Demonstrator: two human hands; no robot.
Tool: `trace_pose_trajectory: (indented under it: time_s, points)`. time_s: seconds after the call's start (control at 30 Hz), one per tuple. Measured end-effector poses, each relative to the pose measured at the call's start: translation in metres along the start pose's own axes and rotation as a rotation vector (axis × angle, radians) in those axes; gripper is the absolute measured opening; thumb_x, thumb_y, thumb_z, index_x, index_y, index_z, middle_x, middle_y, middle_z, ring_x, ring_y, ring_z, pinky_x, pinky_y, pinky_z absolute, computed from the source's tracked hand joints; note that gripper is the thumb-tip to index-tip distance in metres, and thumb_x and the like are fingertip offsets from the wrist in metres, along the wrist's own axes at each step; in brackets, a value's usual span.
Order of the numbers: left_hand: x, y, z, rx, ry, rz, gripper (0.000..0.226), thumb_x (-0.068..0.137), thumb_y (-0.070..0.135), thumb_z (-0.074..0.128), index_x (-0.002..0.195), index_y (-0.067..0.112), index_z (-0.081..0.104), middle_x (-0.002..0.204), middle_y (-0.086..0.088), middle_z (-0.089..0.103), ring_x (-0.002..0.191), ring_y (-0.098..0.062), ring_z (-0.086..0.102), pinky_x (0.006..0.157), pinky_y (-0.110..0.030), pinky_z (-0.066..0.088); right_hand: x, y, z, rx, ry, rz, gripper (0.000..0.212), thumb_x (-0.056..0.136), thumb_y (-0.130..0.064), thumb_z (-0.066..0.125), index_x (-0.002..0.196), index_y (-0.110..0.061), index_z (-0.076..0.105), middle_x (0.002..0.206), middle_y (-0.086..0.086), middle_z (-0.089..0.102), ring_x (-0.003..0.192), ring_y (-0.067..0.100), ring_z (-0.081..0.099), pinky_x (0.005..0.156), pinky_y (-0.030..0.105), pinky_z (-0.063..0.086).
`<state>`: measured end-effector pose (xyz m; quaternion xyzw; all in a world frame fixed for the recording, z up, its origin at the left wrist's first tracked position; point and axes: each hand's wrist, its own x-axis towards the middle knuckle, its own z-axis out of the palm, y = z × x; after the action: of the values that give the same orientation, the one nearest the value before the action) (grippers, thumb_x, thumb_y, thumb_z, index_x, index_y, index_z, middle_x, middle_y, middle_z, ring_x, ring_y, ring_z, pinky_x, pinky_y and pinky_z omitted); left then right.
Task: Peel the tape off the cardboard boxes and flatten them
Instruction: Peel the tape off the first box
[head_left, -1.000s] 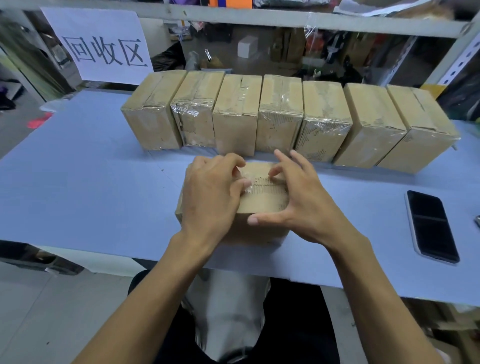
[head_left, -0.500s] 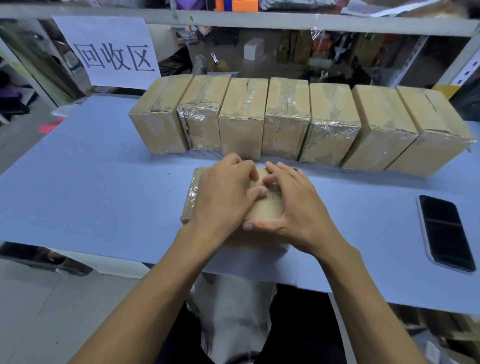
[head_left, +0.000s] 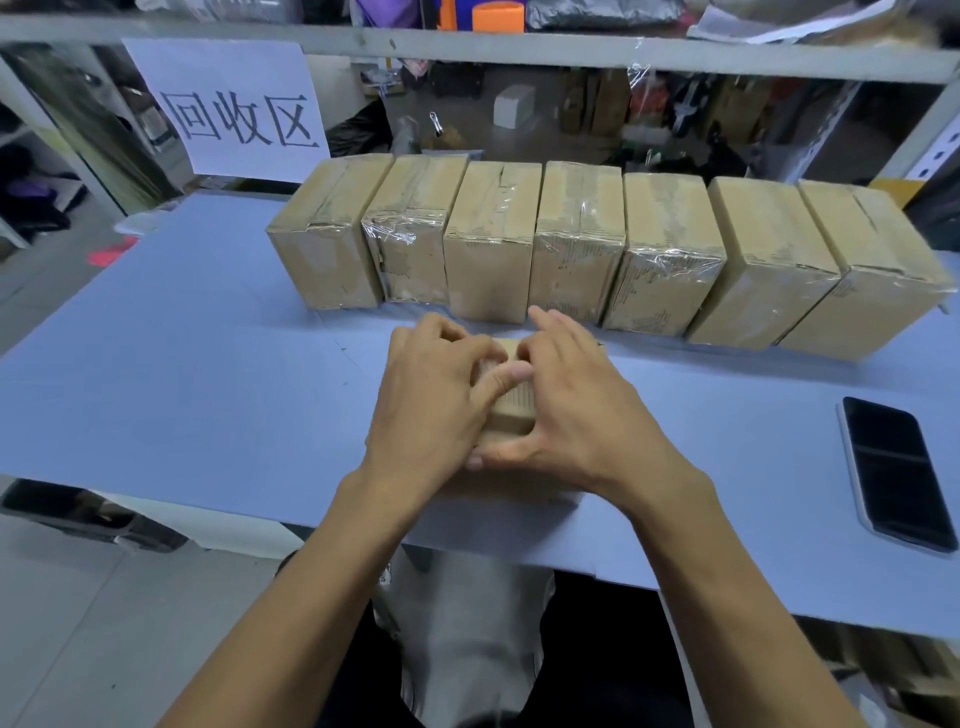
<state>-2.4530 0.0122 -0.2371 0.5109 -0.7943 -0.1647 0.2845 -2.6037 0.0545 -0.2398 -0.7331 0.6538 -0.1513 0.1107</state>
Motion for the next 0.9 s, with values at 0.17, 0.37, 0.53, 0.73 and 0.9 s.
trace_pose_trajectory:
  time_s: [0.17, 0.37, 0.53, 0.73, 0.9]
  points:
    - [-0.002, -0.003, -0.01, -0.124, 0.061, -0.041, 0.021, 0.088, 0.023, 0.072, 0.108, 0.029, 0.07, 0.091, 0.007, 0.063, 0.085, -0.016, 0.062, 0.086, -0.039, 0.05, 0.0, -0.003, 0.012, -0.069, 0.103, 0.015, 0.113, 0.054, -0.094, 0.049, 0.129, -0.009, 0.053, 0.148, 0.008, 0.048, 0.138, 0.023, 0.039, 0.112, 0.036, 0.03]
    - [-0.001, -0.005, -0.017, -0.016, 0.031, -0.035, 0.016, 0.094, 0.032, 0.062, 0.086, 0.022, 0.072, 0.088, 0.003, 0.069, 0.093, -0.024, 0.061, 0.076, -0.034, 0.042, -0.001, -0.005, 0.008, -0.064, 0.101, 0.011, 0.109, 0.054, -0.096, 0.046, 0.122, -0.012, 0.056, 0.14, 0.004, 0.052, 0.132, 0.022, 0.042, 0.107, 0.034, 0.032]
    - [0.002, -0.003, -0.022, 0.157, -0.045, -0.087, 0.027, 0.081, 0.046, 0.076, 0.1, 0.029, 0.069, 0.102, 0.003, 0.057, 0.104, -0.021, 0.054, 0.074, -0.03, 0.033, 0.009, -0.018, 0.003, -0.043, -0.043, -0.005, 0.112, 0.054, -0.084, 0.061, 0.132, -0.005, 0.045, 0.15, 0.011, 0.038, 0.145, 0.024, 0.027, 0.118, 0.031, 0.021]
    - [-0.002, -0.008, -0.03, 0.026, 0.009, -0.113, 0.02, 0.094, 0.025, 0.064, 0.114, 0.03, 0.063, 0.098, 0.006, 0.075, 0.1, -0.025, 0.062, 0.084, -0.041, 0.047, 0.008, -0.021, 0.017, -0.127, -0.008, -0.006, 0.127, 0.053, -0.096, 0.034, 0.142, -0.006, 0.042, 0.156, 0.011, 0.037, 0.147, 0.026, 0.028, 0.122, 0.036, 0.019]
    - [-0.004, -0.01, -0.021, 0.12, 0.011, -0.035, 0.03, 0.096, 0.042, 0.056, 0.109, 0.019, 0.071, 0.1, -0.005, 0.07, 0.101, -0.031, 0.049, 0.088, -0.032, 0.033, 0.018, -0.026, 0.011, -0.062, 0.013, -0.01, 0.106, 0.049, -0.09, 0.036, 0.116, -0.009, 0.051, 0.116, 0.003, 0.052, 0.113, 0.023, 0.043, 0.102, 0.034, 0.037]
